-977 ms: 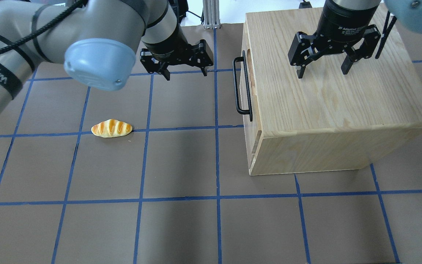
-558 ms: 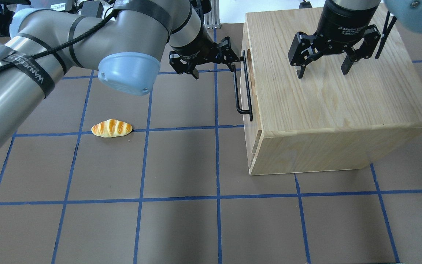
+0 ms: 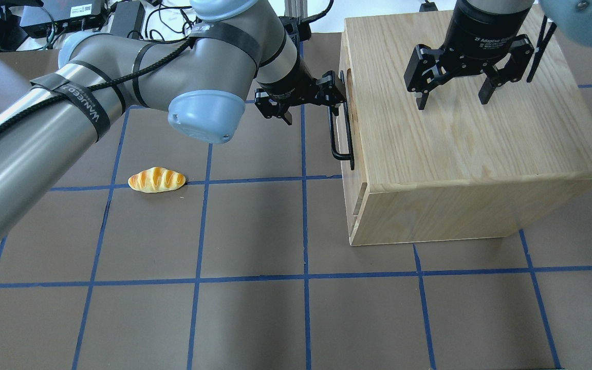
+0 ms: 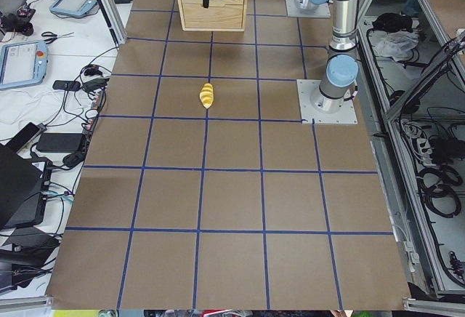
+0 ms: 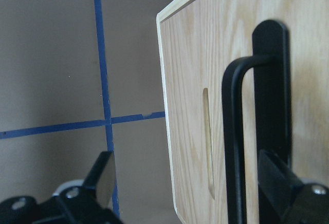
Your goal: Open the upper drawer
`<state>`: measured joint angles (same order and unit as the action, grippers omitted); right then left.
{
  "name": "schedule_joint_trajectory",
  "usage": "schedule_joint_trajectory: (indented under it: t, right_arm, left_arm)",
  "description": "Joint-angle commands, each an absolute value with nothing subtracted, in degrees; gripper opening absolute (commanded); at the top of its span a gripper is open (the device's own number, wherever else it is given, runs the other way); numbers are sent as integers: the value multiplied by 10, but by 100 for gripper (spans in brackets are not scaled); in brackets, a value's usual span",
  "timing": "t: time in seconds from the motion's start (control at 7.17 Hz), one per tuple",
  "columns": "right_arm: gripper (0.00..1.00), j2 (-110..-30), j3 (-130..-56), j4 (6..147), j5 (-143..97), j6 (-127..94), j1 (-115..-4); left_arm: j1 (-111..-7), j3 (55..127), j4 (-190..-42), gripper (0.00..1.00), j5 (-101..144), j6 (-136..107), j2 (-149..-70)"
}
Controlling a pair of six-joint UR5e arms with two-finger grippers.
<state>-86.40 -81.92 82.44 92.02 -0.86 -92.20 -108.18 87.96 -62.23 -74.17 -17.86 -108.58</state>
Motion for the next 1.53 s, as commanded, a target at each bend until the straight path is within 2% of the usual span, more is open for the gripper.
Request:
schedule_joint_trajectory:
  t: [0.0, 0.98, 1.4]
  right_arm:
    - [100, -864, -819, 824, 920, -9, -922]
    - [100, -864, -820, 824, 920, -9, -922]
    - [100, -864, -820, 824, 920, -9, -922]
  left_arm:
    - [-1078, 888, -634, 100, -751, -177, -1072]
    - [-936, 900, -791, 100, -795, -103, -1014]
    - [-903, 904, -800, 100, -795, -97, -1005]
